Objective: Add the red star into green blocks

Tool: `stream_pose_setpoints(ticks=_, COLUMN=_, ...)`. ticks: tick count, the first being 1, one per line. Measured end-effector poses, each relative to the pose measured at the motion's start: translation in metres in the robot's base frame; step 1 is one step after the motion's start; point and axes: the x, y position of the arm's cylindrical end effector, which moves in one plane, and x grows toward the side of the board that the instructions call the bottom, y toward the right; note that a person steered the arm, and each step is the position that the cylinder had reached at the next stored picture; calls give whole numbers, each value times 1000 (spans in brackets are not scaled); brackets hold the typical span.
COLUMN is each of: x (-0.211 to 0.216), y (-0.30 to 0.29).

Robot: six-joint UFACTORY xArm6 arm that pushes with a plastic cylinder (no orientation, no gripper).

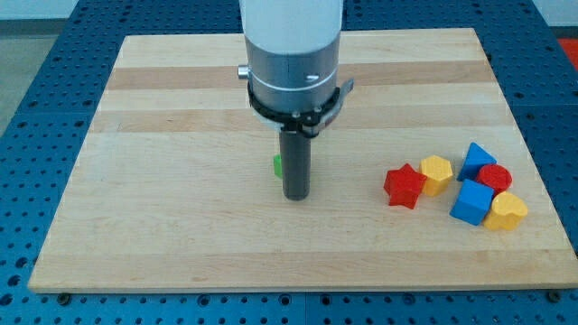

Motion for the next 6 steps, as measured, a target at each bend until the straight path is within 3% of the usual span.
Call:
stream_pose_setpoints(ticks=2, x=-40, y=0)
stream_pose_setpoints(ticks=4, x=-46, y=0)
stream_pose_setpoints(ticks=6, x=47, y=13)
